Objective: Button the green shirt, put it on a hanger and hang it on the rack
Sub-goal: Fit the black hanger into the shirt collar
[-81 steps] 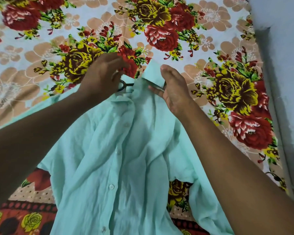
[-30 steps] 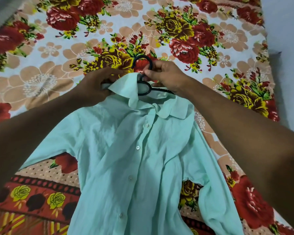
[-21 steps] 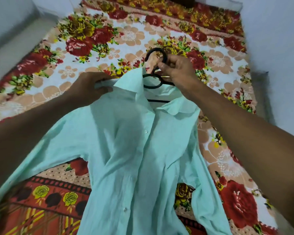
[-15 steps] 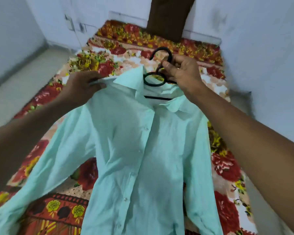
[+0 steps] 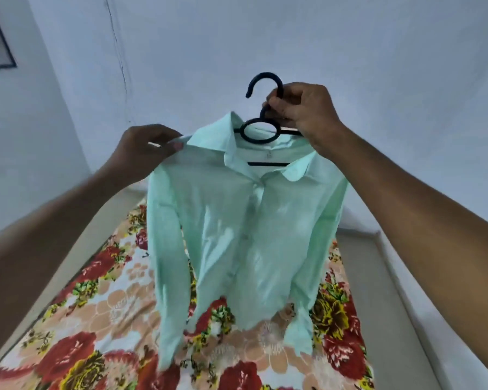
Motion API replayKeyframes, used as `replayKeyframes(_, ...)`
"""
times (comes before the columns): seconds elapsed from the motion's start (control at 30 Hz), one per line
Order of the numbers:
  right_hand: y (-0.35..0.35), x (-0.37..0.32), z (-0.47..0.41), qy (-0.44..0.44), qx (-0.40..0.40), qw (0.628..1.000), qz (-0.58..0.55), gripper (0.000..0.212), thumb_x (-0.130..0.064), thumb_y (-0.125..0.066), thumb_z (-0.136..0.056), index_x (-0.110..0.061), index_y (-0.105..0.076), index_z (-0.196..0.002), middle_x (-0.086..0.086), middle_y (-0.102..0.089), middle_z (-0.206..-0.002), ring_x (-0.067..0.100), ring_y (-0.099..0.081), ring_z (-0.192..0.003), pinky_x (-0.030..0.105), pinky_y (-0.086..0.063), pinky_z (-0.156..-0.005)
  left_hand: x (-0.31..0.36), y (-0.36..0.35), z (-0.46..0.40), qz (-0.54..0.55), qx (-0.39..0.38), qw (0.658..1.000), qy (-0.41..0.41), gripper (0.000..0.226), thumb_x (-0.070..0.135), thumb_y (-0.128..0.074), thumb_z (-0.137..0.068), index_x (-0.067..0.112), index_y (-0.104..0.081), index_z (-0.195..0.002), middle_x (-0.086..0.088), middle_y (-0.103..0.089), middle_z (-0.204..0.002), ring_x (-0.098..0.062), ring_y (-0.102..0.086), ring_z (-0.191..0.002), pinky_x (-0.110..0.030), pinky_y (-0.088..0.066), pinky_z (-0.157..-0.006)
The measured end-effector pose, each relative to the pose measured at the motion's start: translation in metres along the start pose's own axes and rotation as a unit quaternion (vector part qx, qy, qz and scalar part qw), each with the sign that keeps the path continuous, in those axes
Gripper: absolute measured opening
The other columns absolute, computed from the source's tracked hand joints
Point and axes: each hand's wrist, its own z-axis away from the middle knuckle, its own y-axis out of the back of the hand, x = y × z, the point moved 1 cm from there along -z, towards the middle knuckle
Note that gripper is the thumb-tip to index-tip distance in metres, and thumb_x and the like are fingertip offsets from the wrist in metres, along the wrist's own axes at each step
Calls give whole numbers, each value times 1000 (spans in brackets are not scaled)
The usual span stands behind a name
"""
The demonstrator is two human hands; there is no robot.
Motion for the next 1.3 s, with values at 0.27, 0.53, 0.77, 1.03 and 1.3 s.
replayKeyframes(0.27,36,-116,-28,57,50,997,11,7,-1,-71,-95,-7,-74,-98,11,-80,-94,24,-80,-89,32,-63,-81,73,81,-64,8,25,999,-18,21,20,-82,-89,39,-74,-89,6,-76,-82,-2,-61,-72,-22,-50,-75)
replayKeyframes(0.53,46,-191,-38,90,30,995,14,8,0,-71,-95,-1,-73,-102,16,-77,-96,23,-79,-84,31,-63,-77,112,135,-92,-33,-53,998,9,29,-1,-79,-88,1,-74,-116,-3,-77,-87,-22,-71,-86,-41,-63,-91)
replayKeyframes(0.77,55,-216,-35,83,32,996,17,5,1,-71,-94,-4,-72,-97,17,-75,-94,22,-79,-79,28,-62,-73,168,132,-99,-46,11,994,-95,20,6,-79,-88,8,-79,-108,29,-68,-76,22,-62,-72,3,-43,-71)
replayKeyframes(1.03,72,-228,-30,62,7,998,31,5,1,-71,-95,-4,-71,-97,17,-76,-95,23,-79,-81,33,-65,-81,173,146,-101,-37,-68,994,-74,34,11,-86,-83,39,-74,-97,18,-78,-89,-15,-74,-91,-21,-57,-85)
replayKeyframes(1.3,61,-232,-27,74,-29,996,51,18,-3,-76,-91,5,-73,-107,22,-78,-101,28,-79,-92,36,-64,-85,247,120,-109,-109,-188,970,-104,48,30,-84,-86,18,-67,-128,1,-69,-118,-24,-65,-111,-40,-55,-93)
